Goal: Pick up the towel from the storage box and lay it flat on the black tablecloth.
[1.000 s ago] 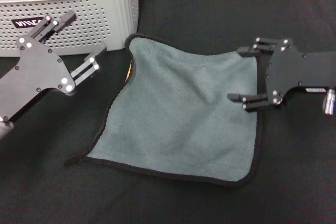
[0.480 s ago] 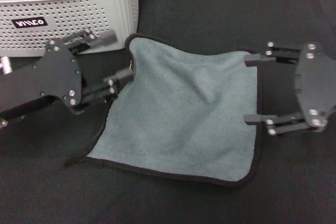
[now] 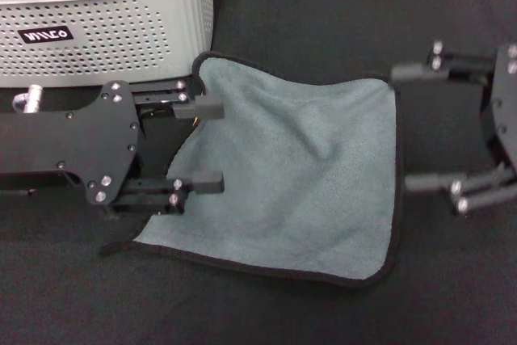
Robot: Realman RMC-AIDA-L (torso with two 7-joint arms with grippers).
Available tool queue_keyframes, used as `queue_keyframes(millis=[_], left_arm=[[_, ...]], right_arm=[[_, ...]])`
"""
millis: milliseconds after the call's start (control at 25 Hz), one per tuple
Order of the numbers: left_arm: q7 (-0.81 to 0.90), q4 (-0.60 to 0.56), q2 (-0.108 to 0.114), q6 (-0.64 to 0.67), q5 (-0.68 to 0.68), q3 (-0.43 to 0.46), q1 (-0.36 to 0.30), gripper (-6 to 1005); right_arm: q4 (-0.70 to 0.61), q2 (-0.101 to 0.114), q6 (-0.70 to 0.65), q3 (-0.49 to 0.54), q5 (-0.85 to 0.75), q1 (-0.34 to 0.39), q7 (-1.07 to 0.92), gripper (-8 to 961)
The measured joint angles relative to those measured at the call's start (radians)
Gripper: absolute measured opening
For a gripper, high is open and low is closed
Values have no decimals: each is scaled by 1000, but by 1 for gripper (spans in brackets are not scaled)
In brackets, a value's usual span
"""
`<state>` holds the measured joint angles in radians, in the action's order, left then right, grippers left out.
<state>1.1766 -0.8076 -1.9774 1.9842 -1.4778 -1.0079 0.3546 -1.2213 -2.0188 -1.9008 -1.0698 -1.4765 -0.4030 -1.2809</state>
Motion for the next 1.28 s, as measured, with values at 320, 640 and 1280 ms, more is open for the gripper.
queue_keyframes(millis=[320, 640, 1280], left_arm=[[7, -23, 1, 13, 21, 6, 33, 666], [9, -14, -7, 10, 25, 10, 64, 664], [0, -21, -4, 9, 30, 38, 64, 664]], right_arm=[[30, 0, 14, 77, 67, -30, -30, 857], [88, 1, 19, 79, 69, -60, -19, 857], [104, 1, 49, 74, 62, -71, -18, 857]])
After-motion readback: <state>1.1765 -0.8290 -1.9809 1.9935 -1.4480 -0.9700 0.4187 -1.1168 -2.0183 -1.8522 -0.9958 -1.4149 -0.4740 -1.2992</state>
